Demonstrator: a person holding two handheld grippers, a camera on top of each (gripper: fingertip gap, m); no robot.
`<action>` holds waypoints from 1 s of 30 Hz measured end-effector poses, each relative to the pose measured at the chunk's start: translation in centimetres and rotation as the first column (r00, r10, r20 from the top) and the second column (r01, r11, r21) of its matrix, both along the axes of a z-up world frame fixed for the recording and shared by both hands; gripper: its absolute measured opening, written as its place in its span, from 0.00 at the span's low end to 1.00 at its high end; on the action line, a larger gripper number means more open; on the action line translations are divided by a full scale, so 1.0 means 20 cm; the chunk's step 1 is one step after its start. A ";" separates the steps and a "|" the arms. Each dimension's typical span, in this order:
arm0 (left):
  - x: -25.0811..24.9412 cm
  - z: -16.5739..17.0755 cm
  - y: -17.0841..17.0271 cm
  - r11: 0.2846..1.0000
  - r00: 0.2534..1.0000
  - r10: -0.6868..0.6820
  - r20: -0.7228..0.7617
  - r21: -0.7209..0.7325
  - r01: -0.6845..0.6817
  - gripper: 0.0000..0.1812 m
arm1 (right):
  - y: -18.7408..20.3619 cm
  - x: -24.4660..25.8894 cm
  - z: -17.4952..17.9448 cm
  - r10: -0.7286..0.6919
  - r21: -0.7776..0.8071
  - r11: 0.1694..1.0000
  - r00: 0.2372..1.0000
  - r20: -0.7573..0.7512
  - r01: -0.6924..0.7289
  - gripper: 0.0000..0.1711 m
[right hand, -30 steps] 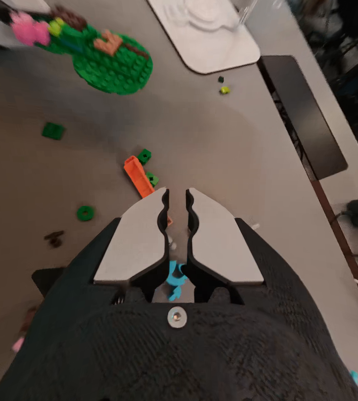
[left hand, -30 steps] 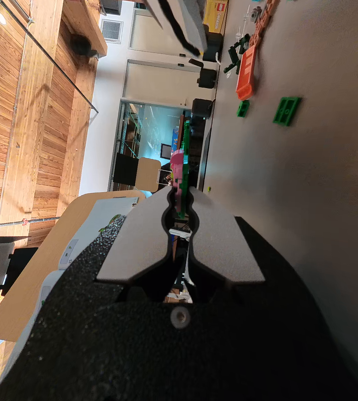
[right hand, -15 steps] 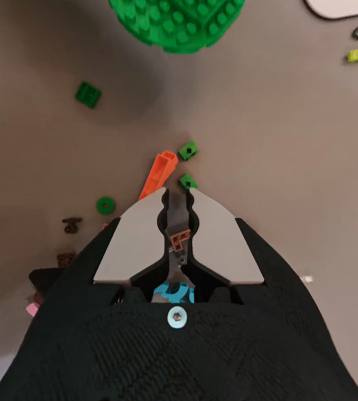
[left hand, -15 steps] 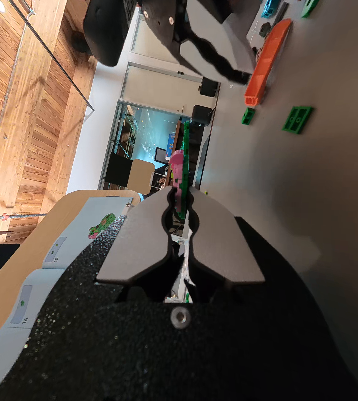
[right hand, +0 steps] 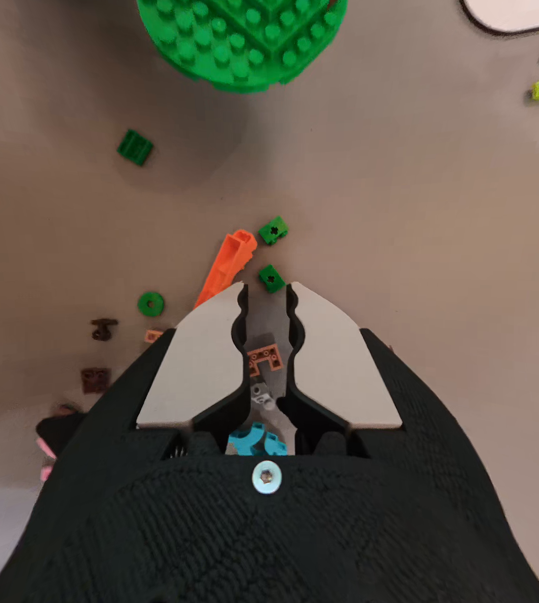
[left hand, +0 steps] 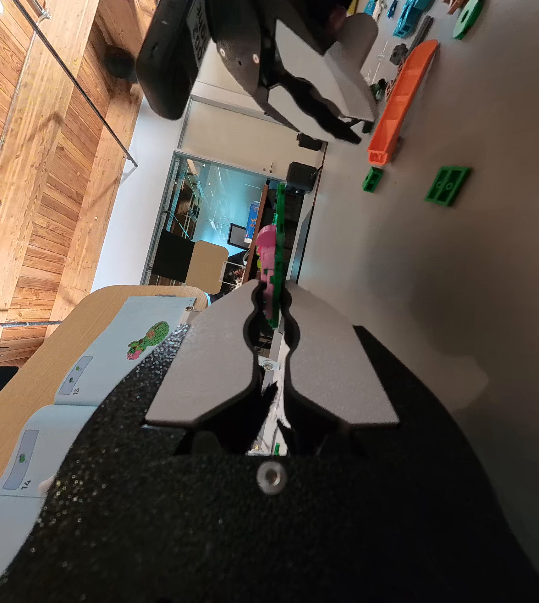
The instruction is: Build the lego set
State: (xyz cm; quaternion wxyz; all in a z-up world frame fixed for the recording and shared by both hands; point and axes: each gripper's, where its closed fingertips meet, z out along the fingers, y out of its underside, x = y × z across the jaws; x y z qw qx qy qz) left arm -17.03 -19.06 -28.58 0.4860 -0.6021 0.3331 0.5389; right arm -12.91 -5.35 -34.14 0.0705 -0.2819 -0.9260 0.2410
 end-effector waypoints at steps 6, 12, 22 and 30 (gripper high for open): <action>0.01 0.00 0.00 1.000 1.000 -0.011 0.001 -0.003 0.011 0.05 | -0.01 0.01 -0.07 0.070 0.045 0.996 0.996 0.055 -0.072 0.13; 0.02 0.00 0.00 1.000 1.000 -0.015 -0.001 -0.005 0.015 0.05 | -0.01 -0.01 -0.07 0.081 0.038 0.995 0.985 0.150 -0.087 0.04; 0.02 -0.01 0.00 1.000 0.999 -0.012 -0.051 -0.026 0.010 0.05 | -0.11 0.05 0.08 0.044 -0.006 0.999 0.892 0.449 -0.047 0.03; 0.02 0.00 -0.01 1.000 0.997 -0.013 -0.077 -0.023 0.011 0.05 | 0.06 0.11 0.03 -0.193 0.279 0.960 0.673 0.714 -0.021 0.03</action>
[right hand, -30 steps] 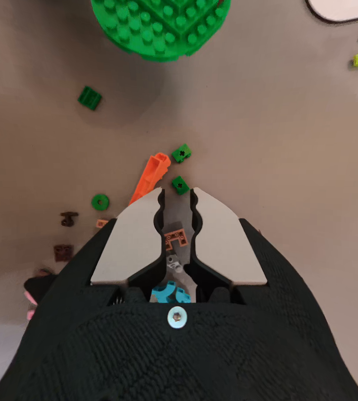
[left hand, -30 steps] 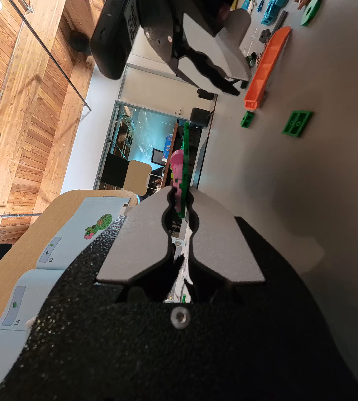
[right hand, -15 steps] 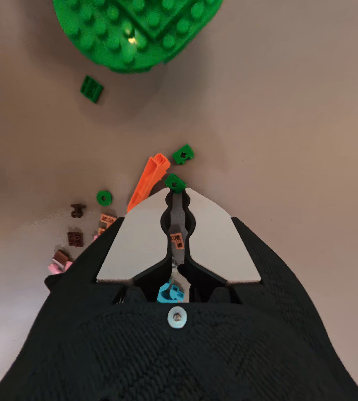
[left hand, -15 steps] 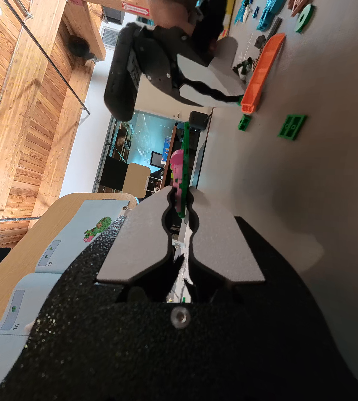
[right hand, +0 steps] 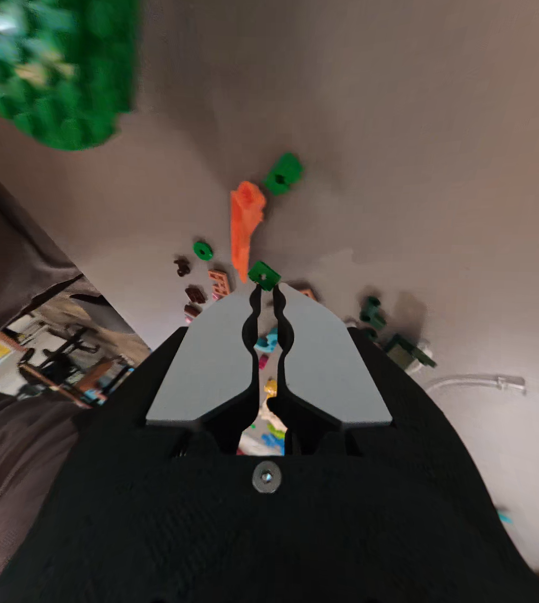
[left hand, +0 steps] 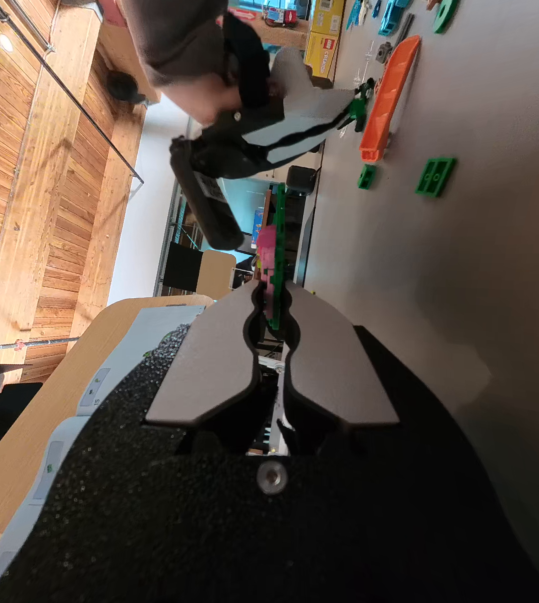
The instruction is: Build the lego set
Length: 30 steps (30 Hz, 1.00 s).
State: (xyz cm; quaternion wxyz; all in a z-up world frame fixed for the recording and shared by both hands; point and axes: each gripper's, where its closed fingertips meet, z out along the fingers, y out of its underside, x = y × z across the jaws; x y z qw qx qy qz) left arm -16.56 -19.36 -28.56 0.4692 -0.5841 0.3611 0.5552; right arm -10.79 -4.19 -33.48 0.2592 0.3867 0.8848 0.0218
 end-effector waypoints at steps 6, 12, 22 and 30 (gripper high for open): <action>0.01 0.00 -0.01 1.000 1.000 -0.005 -0.014 -0.004 0.005 0.04 | 0.08 -0.02 -0.04 -0.078 0.106 0.992 0.984 0.160 0.062 0.03; 0.01 0.00 -0.01 1.000 1.000 -0.004 -0.016 -0.004 0.004 0.05 | 0.08 -0.02 -0.06 -0.154 0.171 0.980 0.939 0.308 0.105 0.03; 0.00 0.00 -0.02 1.000 1.000 -0.001 -0.004 -0.006 0.001 0.05 | 0.05 -0.08 -0.07 -0.164 0.159 0.980 0.933 0.320 0.117 0.06; 0.01 0.00 -0.01 1.000 1.000 -0.006 0.006 -0.003 0.006 0.05 | 0.09 -0.10 -0.02 -0.054 0.099 0.994 0.998 -0.014 0.055 0.16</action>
